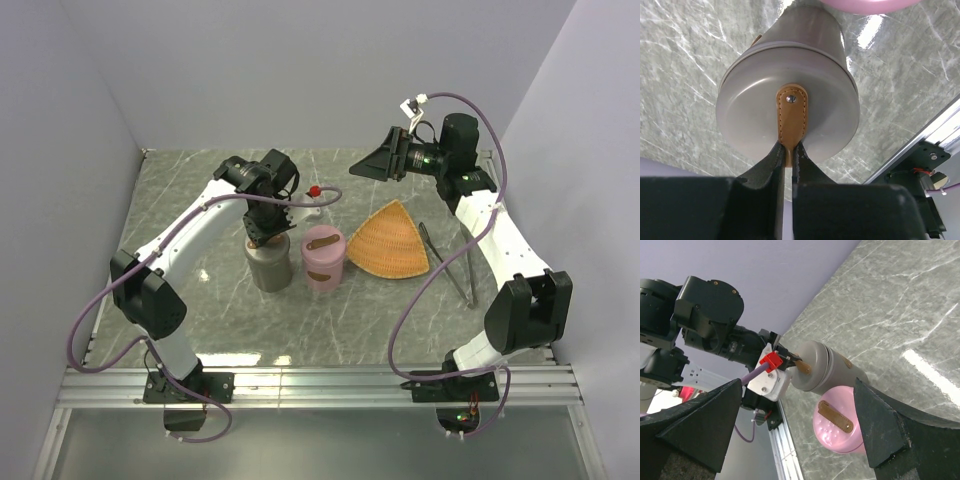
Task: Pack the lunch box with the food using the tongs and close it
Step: Close the box lid on the packing box.
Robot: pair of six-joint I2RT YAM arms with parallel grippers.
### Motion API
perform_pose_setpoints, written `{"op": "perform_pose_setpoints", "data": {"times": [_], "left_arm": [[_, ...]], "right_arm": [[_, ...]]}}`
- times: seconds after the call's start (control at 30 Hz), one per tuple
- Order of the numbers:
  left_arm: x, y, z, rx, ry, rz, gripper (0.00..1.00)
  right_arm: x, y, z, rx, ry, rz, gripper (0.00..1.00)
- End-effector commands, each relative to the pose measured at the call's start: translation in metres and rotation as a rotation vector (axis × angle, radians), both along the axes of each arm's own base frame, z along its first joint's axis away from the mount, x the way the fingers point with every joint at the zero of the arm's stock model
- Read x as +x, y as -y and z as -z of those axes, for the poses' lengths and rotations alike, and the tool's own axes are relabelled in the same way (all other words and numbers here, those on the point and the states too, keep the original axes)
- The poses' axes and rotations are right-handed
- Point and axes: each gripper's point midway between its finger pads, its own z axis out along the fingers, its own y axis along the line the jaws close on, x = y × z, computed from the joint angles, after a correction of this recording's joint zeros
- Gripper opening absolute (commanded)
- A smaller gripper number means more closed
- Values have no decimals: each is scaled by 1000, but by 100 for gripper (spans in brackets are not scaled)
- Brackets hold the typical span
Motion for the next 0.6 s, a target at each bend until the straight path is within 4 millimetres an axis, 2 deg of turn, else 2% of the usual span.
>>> {"op": "perform_pose_setpoints", "data": {"times": [0.0, 0.27, 0.53, 0.57], "left_arm": [[-6, 4, -1, -19, -22, 49, 12], [-7, 7, 8, -25, -61, 60, 26], [-2, 5, 2, -38, -42, 44, 36], [-2, 4, 2, -37, -39, 40, 42]], "right_arm": [[-9, 3, -19, 18, 63, -18, 99], [-10, 2, -20, 15, 72, -21, 99], [-11, 2, -19, 17, 67, -25, 100], [-10, 2, -19, 17, 67, -25, 100]]}}
